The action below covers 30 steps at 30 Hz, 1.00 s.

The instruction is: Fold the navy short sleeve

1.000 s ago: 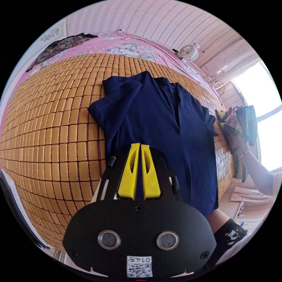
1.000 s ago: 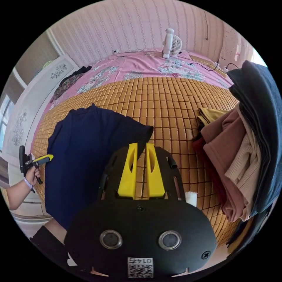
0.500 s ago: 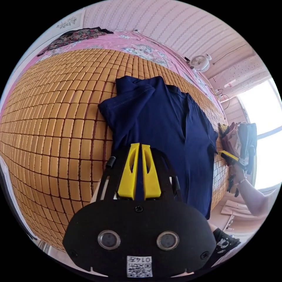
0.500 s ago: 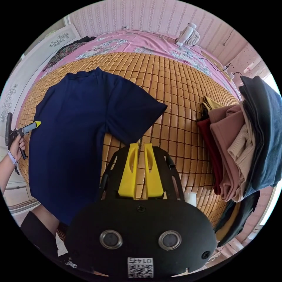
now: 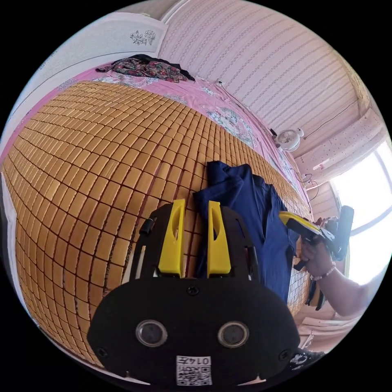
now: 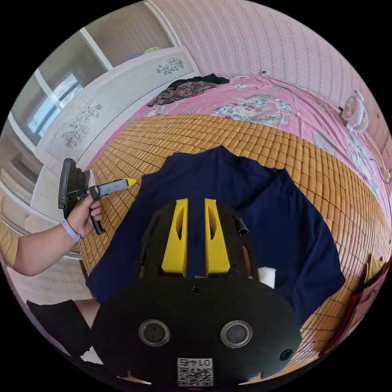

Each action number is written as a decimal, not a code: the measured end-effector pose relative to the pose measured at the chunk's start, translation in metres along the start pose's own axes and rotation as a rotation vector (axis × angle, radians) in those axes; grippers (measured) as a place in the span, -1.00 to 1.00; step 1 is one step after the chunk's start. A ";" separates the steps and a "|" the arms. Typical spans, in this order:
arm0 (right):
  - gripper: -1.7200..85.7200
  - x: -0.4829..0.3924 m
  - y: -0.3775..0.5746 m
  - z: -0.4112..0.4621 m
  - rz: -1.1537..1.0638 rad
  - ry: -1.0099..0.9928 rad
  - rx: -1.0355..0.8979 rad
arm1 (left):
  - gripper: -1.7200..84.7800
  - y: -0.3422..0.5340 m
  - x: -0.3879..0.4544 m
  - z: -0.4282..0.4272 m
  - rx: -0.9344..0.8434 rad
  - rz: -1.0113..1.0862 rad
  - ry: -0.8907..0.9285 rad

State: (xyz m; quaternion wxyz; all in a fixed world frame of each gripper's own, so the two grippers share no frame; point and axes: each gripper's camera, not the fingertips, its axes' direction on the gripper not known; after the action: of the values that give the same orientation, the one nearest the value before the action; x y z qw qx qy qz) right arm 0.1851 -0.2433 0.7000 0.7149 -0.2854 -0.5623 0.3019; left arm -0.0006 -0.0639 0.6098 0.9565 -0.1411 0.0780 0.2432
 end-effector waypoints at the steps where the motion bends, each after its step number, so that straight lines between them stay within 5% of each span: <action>1: -0.87 -0.005 -0.022 0.013 -0.022 0.007 0.012 | -0.76 -0.002 -0.001 0.002 -0.004 -0.004 0.013; 7: -0.94 -0.014 -0.101 0.081 0.017 -0.046 -0.185 | -0.90 -0.009 -0.010 0.015 -0.112 0.008 0.030; 12: -0.96 -0.057 -0.129 0.063 -0.271 -0.020 -0.112 | -0.97 0.002 -0.023 -0.026 0.040 0.055 0.079; 16: -0.85 -0.114 -0.169 0.044 -0.489 -0.198 0.044 | -0.94 0.028 -0.043 -0.066 0.149 -0.040 0.092; 23: -0.83 -0.151 -0.177 0.070 -0.515 -0.151 -0.072 | -0.84 0.074 -0.082 -0.079 0.117 -0.275 0.092; 30: -0.82 -0.203 -0.156 0.117 -0.597 -0.134 -0.252 | -0.77 0.053 -0.079 -0.068 0.074 -0.193 0.040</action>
State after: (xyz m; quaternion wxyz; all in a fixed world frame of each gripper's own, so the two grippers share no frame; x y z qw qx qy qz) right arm 0.0506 -0.4908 0.7125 0.6924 -0.1737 -0.6998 0.0255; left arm -0.1005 -0.0750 0.5498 0.9783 -0.1173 0.0922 0.1439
